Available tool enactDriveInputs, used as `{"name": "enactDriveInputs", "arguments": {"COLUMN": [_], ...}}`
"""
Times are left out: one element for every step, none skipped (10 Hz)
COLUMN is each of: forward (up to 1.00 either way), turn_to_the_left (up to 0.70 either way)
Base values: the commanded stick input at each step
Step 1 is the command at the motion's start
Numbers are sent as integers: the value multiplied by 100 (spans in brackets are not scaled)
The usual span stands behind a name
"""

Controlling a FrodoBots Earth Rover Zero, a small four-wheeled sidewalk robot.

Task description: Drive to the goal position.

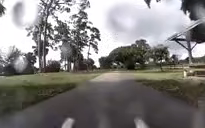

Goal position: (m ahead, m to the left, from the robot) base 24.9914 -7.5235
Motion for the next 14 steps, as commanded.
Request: {"name": "enactDriveInputs", "arguments": {"forward": [100, 100, 100, 100, 100, 100, 100, 100, 100, 100, 100, 100, 100, 100], "turn_to_the_left": [0, 0, 0, 0, 0, 0, 0, 0, 0, 0, -21, -1, -5, -10]}}
